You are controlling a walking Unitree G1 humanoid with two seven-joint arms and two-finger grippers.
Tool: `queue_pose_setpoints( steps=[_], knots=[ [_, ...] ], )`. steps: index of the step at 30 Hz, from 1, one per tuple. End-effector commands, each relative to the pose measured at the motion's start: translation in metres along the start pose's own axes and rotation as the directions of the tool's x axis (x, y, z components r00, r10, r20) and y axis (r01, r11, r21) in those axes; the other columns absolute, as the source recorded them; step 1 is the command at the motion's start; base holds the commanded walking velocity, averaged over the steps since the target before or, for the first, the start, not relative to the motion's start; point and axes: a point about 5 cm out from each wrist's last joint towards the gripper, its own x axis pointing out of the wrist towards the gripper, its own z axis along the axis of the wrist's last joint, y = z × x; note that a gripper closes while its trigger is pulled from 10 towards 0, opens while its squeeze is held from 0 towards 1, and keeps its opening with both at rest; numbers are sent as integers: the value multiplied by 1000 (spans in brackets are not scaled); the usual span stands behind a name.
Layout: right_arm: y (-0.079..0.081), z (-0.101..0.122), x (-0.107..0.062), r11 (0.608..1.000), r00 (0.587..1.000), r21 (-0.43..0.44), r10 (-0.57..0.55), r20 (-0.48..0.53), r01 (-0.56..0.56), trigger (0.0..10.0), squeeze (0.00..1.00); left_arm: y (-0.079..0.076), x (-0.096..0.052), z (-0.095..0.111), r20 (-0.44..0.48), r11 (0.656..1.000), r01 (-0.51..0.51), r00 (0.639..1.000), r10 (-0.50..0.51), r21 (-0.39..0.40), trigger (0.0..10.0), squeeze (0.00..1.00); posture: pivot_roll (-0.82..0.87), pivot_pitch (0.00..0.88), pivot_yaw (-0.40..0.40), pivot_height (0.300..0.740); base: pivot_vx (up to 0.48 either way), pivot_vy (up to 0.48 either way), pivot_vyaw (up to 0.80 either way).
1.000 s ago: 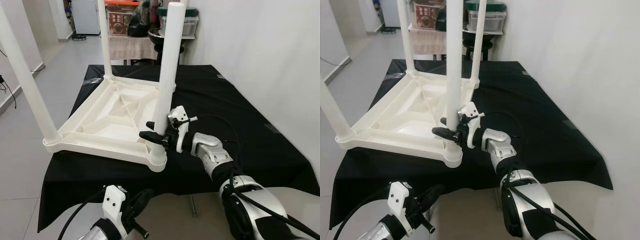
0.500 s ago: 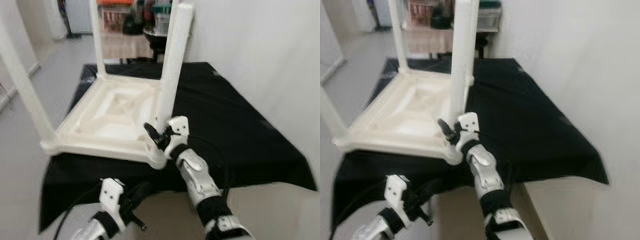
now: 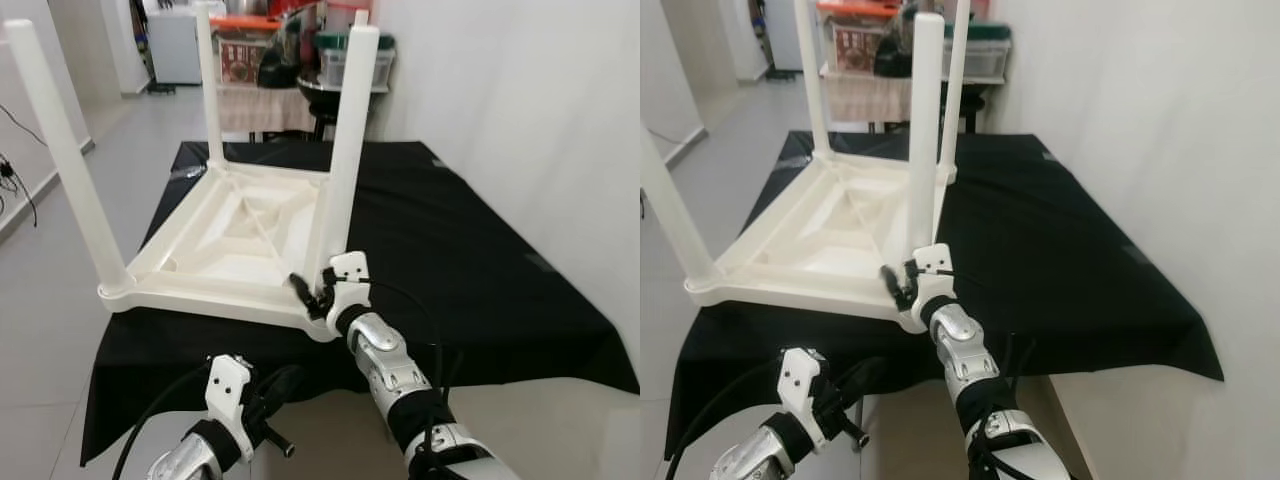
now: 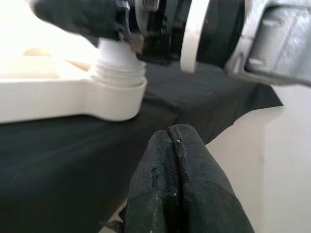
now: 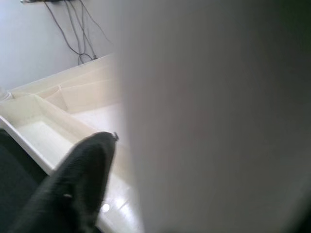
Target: Building children table
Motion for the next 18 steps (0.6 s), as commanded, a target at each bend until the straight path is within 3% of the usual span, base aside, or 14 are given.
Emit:
queue_pose_setpoints(
  steps=[1, 2, 3, 6, 7, 9, 10, 12, 15, 16, 17, 18],
  knots=[
    [1, 27, 7, 997, 994, -10, 79, 75, -79, 10000, 467, 0, 2, -3, -10, 1000, -2, 1000, 2, 1, 10000, 0, 46, 0, -92, 740, 0, 0, 0],
    [1, 27, 7, 997, 994, -10, 79, 75, -79, 10000, 467, 0, 2, -3, -10, 1000, -2, 1000, 2, 1, 10000, 0, 46, 0, -92, 740, 0, 0, 0],
    [0, 37, 8, 986, 981, -29, 169, 96, -167, 10000, 0, 1, 2, -2, -10, 1000, -1, 1000, 1, 0, 10000, 0, 49, 0, -95, 740, 0, 0, 0],
    [0, 46, 7, 963, 958, -58, 267, 103, -263, 10000, 0, 1, 3, -3, -10, 1000, 0, 1000, 0, -1, 10000, 0, 51, 0, -95, 740, 0, 0, 0],
    [-1, 53, 6, 919, 917, -115, 388, 94, -377, 10000, 0, 2, 4, -3, -9, 1000, 0, 1000, 0, -2, 10000, 0, 54, 0, -96, 740, 0, 0, 0],
    [-2, 58, 5, 828, 834, -141, 551, 26, -542, 10000, 0, 3, 4, -3, -8, 1000, -1, 1000, 1, 0, 10000, 0, 71, 0, -103, 740, 0, 0, 0],
    [-2, 58, 5, 828, 834, -141, 551, 26, -542, 10000, 0, 3, 4, -3, -8, 1000, -1, 1000, 1, 0, 10000, 0, 71, 0, -103, 740, 0, 0, 0],
    [-2, 58, 5, 776, 785, -137, 619, -18, -615, 10000, 0, 3, 4, -3, -8, 1000, -3, 1000, 3, 3, 10000, 0, 83, 0, -107, 740, 0, 0, 0],
    [-2, 57, 7, 768, 775, -116, 631, -37, -630, 10000, 0, 3, 3, -3, -8, 1000, -6, 1000, 6, 6, 10000, 0, 89, 0, -110, 740, 0, 0, 0],
    [-1, 56, 7, 765, 772, -104, 634, -44, -635, 7922, 0, 3, 3, -3, -8, 1000, -7, 1000, 7, 6, 10000, 0, 92, 0, -111, 740, 0, 0, 0],
    [-1, 56, 8, 764, 769, -89, 639, -38, -639, 0, 0, 3, 3, -3, -8, 1000, -7, 1000, 7, 6, 10000, 0, 94, 0, -112, 740, 0, 0, 0],
    [-1, 56, 8, 761, 765, -82, 643, -34, -643, 0, 0, 3, 3, -3, -9, 1000, -7, 1000, 8, 5, 10000, 0, 94, 0, -111, 740, 0, 0, 0]
  ],
)
